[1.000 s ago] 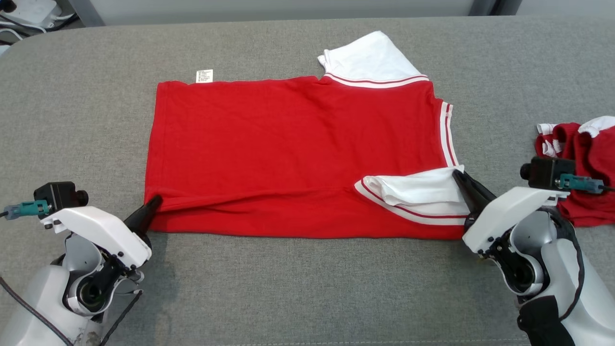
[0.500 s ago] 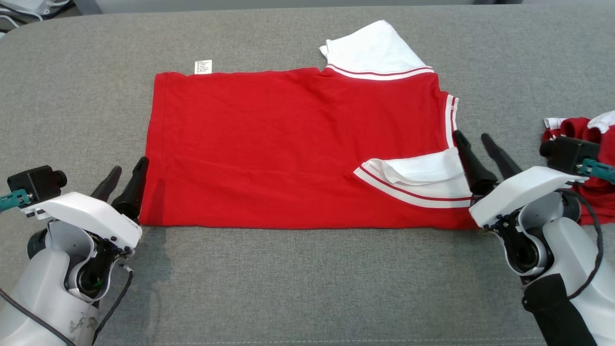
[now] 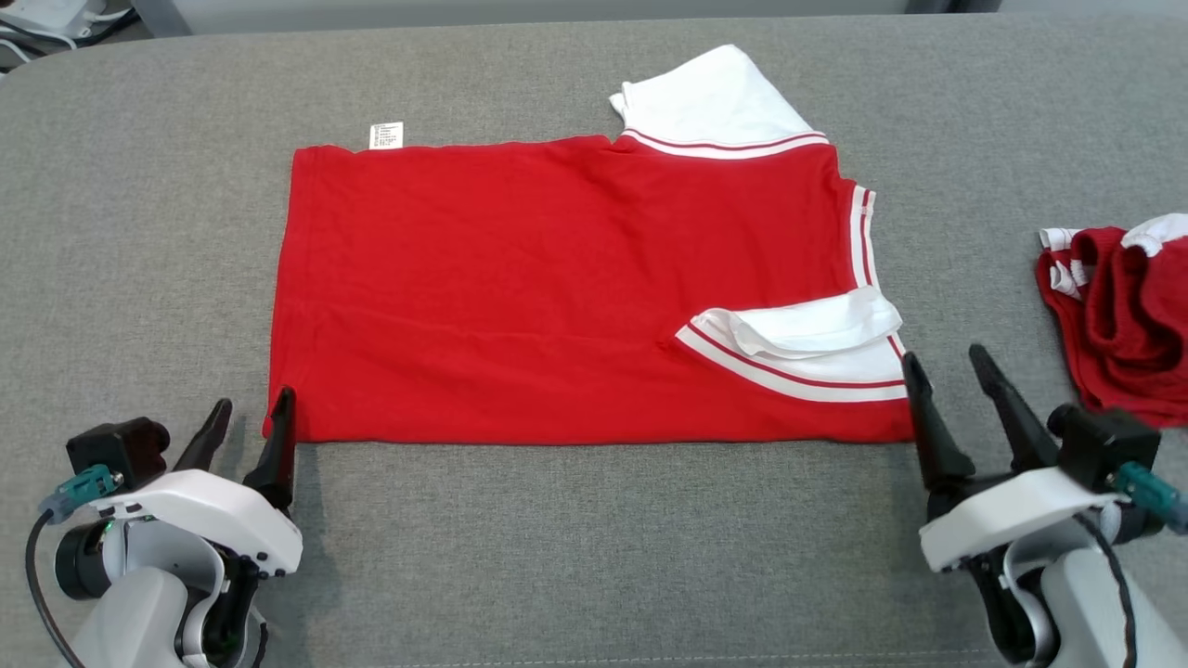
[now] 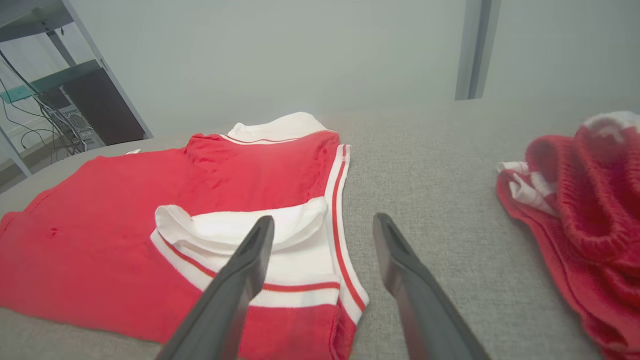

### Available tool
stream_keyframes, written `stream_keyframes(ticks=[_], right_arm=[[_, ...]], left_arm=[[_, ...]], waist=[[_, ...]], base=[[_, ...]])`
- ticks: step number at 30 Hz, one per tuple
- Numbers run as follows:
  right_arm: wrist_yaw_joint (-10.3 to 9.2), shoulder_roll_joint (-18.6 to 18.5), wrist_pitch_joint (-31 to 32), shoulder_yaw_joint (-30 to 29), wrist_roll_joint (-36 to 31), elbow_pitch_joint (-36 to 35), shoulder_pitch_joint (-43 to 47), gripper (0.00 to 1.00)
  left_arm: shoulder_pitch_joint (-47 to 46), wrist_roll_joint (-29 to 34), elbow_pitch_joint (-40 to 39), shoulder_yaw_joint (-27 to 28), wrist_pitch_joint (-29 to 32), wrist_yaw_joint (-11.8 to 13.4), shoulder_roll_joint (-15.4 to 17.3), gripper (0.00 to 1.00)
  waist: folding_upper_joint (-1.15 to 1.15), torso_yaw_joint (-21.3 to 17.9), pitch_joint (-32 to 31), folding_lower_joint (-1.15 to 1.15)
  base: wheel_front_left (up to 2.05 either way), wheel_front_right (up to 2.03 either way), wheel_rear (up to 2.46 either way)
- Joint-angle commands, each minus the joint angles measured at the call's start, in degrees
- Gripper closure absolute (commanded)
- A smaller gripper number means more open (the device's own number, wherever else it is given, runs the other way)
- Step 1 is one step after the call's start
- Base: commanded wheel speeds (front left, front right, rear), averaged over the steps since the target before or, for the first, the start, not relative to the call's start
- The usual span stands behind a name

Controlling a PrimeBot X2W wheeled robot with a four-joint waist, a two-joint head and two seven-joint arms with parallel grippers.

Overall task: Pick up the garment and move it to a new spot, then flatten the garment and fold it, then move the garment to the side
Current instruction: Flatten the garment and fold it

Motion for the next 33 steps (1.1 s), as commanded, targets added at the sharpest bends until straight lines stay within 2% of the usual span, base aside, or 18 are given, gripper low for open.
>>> stream_keyframes(ticks=[1, 10, 23, 24, 26, 28, 29, 30, 31, 33], right_arm=[[0.02, 0.09, -0.69, 0.70, -0.59, -1.40, 0.67, 0.00], [0.02, 1.82, 2.00, 0.75, -2.61, 3.27, -1.16, 0.00], [0.02, 2.94, 6.14, 1.38, -1.50, 10.13, -4.25, 0.00], [0.02, 3.07, 6.86, 1.39, -1.12, 10.68, -4.41, 0.00], [0.02, 3.14, 7.59, 1.73, -0.61, 11.31, -4.88, 0.00], [0.02, 3.11, 8.04, 2.34, 0.47, 11.68, -5.28, 0.00], [0.02, 2.95, 7.99, 2.57, 0.76, 11.80, -5.44, 0.54], [0.02, 2.91, 8.39, 2.81, 1.28, 12.07, -5.48, 0.84], [0.02, 2.86, 8.52, 2.96, 1.85, 12.11, -5.50, 1.00], [0.02, 2.66, 8.43, 3.03, 2.22, 12.02, -5.48, 1.00]], left_arm=[[-0.96, 0.00, -1.34, 2.03, -0.08, 0.47, 2.35, 0.00], [-1.49, -2.73, 1.58, 2.82, 4.51, 0.95, 2.97, 0.00], [-2.60, -7.00, 3.92, 1.85, 9.92, -2.58, 1.13, 0.00], [-2.59, -7.38, 3.90, 1.98, 10.24, -2.64, 1.08, 0.31], [-2.33, -8.45, 3.92, 2.35, 10.96, -2.85, 0.83, 1.00], [-1.87, -9.06, 3.76, 2.48, 11.68, -2.87, 0.89, 1.00], [-1.54, -9.55, 3.50, 2.55, 12.14, -3.04, 0.82, 1.00], [-1.17, -9.79, 3.17, 2.55, 12.51, -3.06, 0.90, 1.00], [-0.77, -9.96, 2.75, 2.57, 12.75, -3.00, 1.00, 1.00], [-0.34, -10.33, 2.22, 2.60, 13.15, -3.07, 0.97, 1.00]], waist=[[0.00, -0.15, 0.05, 0.00], [0.00, -0.92, 0.08, 0.00], [0.00, -0.92, 0.39, 0.00], [0.00, -0.94, 0.48, 0.00], [0.00, -0.92, 0.60, 0.00], [0.00, -0.91, 0.71, 0.00], [0.00, -0.89, 0.74, 0.00], [0.00, -0.84, 0.72, 0.00], [0.00, -0.77, 0.70, 0.00], [0.00, -0.67, 0.65, 0.00]], base=[[0.00, 0.00, 0.00], [0.00, 0.00, 0.00], [0.00, 0.00, 0.00], [0.00, 0.00, 0.00], [0.00, 0.00, 0.00], [0.00, 0.00, 0.00], [0.00, 0.00, 0.00], [0.00, 0.00, 0.00], [0.00, 0.00, 0.00], [0.00, 0.00, 0.00]])
